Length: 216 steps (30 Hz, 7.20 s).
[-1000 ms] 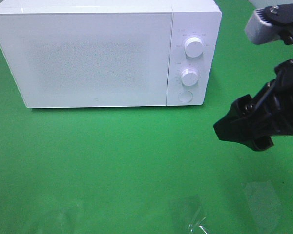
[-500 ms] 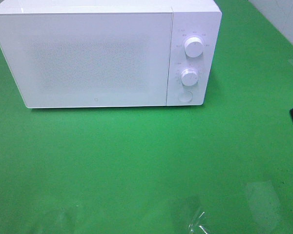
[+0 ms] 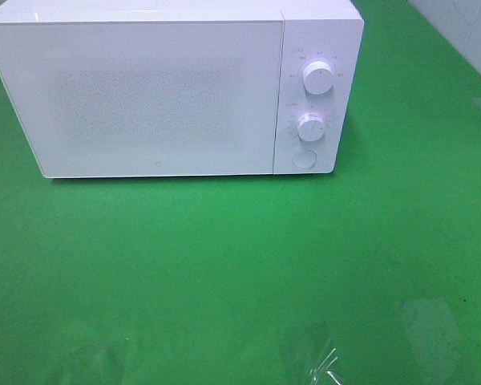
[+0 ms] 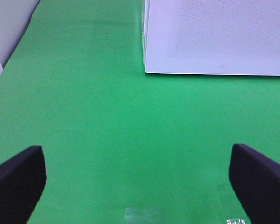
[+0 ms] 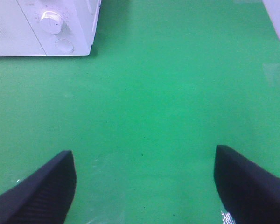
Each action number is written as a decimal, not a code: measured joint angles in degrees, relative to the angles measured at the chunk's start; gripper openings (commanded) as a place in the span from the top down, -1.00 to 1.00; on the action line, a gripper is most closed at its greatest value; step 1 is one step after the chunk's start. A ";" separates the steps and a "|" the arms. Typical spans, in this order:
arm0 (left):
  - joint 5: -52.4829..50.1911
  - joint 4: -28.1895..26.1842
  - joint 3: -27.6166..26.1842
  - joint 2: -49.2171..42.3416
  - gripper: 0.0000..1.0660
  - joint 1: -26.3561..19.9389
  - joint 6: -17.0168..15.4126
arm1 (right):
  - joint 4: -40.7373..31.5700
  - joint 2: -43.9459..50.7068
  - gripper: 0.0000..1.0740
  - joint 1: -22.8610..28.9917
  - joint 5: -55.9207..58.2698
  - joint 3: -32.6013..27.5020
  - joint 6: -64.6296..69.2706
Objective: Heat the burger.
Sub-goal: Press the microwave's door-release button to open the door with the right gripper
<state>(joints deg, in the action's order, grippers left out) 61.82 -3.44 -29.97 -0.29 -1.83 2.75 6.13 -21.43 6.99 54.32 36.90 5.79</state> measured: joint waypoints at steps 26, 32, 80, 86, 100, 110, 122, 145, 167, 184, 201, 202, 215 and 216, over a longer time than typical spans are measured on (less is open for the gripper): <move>0.00 0.00 0.00 0.00 -0.87 0.00 0.00 | -2.46 21.66 -0.42 -2.18 1.26 -8.71 -2.01; 0.00 0.00 0.00 0.00 -0.87 0.00 0.00 | -2.46 21.66 -0.42 -2.18 1.15 -8.71 -2.06; 0.00 0.00 0.00 0.00 -0.87 0.00 0.00 | -2.86 -25.10 -0.42 -2.29 -56.04 -13.64 -1.60; 0.00 0.00 0.00 0.00 -0.87 0.00 0.00 | -2.86 -31.68 -0.42 -2.29 -68.30 -14.55 -1.55; 0.00 0.00 0.00 0.00 -0.87 0.00 0.00 | -9.34 -49.68 -0.42 -1.26 -93.97 -18.33 -4.93; 0.00 0.00 0.00 0.00 -0.87 0.00 0.00 | -31.91 -56.55 -0.42 14.27 -108.63 -21.14 -20.57; 0.00 0.00 0.00 0.00 -0.87 0.00 0.00 | -48.70 -65.37 -0.42 31.17 -121.58 -21.37 -23.95; 0.00 0.00 0.00 0.00 -0.87 0.00 0.00 | -57.30 -77.23 -0.42 40.97 -120.61 -8.94 -24.12; 0.00 0.00 0.00 0.00 -0.87 0.00 0.00 | -57.30 -78.21 0.05 40.97 -114.59 -7.85 18.45; 0.00 0.00 0.00 0.00 -0.87 0.00 0.00 | -57.24 -78.21 1.00 40.97 -109.43 -7.85 58.96; 0.00 0.00 0.00 0.00 -0.87 0.00 0.00 | -46.93 -83.19 1.00 34.84 -105.31 -4.24 69.73; 0.00 0.00 0.00 0.00 -0.87 0.00 0.00 | -45.95 -83.88 1.00 34.32 -105.14 -3.72 70.82; 0.00 0.00 0.00 0.00 -0.87 0.00 0.00 | -36.90 -91.21 1.00 27.79 -102.56 3.50 76.03; 0.00 0.00 0.00 0.00 -0.87 0.00 0.00 | -36.61 -92.30 1.00 27.22 -102.10 4.35 76.49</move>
<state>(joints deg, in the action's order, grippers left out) 61.82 -3.44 -29.97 -0.29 -1.83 2.75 -30.48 -113.73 34.21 -47.78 41.25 82.28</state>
